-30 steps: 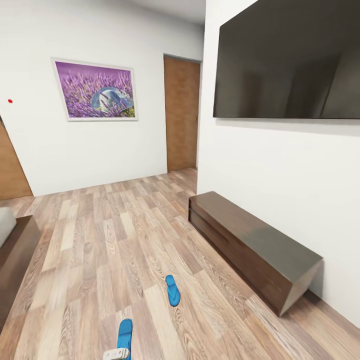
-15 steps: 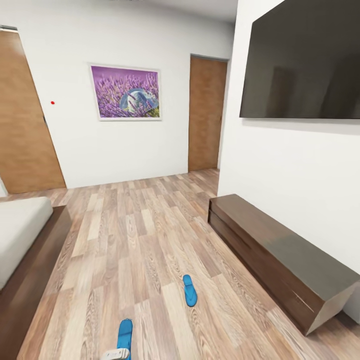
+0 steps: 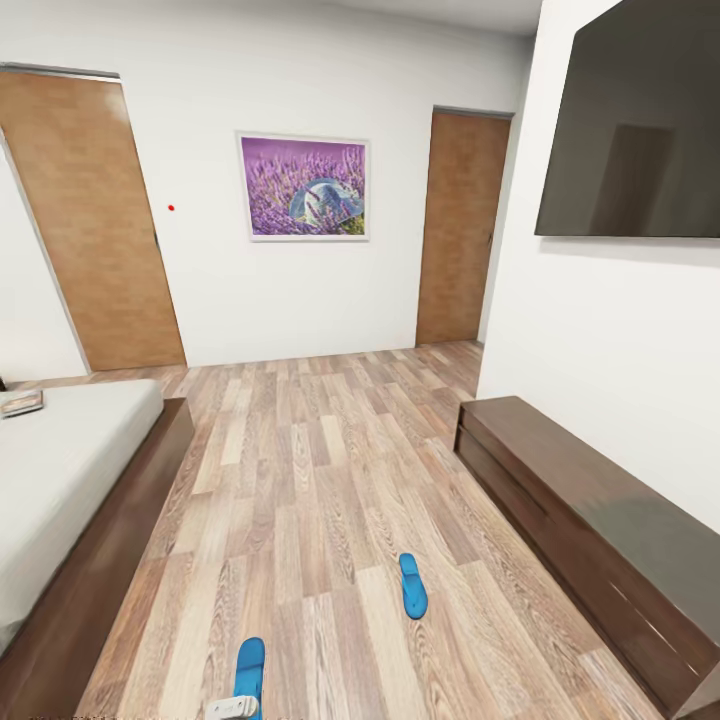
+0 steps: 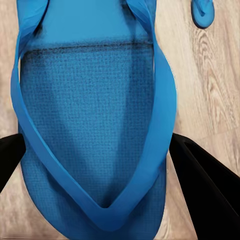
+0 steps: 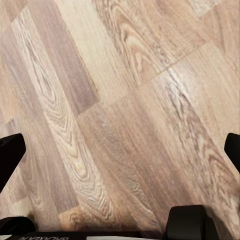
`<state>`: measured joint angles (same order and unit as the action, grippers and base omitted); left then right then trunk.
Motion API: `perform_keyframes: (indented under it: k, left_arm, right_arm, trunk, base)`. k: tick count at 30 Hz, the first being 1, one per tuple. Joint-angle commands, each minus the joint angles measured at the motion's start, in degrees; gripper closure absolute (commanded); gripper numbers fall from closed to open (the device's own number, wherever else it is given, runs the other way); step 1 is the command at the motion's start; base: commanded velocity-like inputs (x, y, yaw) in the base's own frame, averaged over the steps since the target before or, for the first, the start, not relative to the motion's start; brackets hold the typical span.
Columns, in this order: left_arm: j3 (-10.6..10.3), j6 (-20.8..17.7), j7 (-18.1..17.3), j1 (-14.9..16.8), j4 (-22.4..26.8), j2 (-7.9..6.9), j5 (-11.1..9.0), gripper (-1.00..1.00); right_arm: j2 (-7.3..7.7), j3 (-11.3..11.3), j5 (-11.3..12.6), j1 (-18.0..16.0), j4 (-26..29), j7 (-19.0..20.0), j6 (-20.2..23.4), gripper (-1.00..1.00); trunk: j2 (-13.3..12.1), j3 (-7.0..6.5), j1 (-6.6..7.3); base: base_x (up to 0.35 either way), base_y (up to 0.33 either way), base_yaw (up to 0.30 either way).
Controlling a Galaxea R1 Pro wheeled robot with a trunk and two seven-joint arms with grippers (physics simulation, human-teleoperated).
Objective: In the bedroom, move the book from the bed onto either nightstand, and place the two sandals side by side next to the bed.
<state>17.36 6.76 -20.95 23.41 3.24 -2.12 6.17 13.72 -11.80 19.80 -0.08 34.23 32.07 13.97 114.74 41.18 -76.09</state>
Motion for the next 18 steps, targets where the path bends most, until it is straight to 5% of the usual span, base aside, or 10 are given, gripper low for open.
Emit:
perform_keyframes:
  k: [1,18]
  left_arm:
    - [0.49,0.26,-0.14,0.04,-0.07,-0.02,0.60,1.00]
    - [0.57,0.26,-0.22,0.05,-0.07,-0.08,0.60,1.00]
  right_arm:
    - [-0.01,-0.16,0.51,-0.01,0.05,0.19,0.53,-1.00]
    - [-0.01,-0.21,0.51,-0.01,0.05,0.19,0.53,-1.00]
  trunk:
    - [0.03,0.06,0.01]
    - [0.03,0.06,0.01]
  base:
    - [0.000,0.000,0.216]
    - [0.000,0.000,0.109]
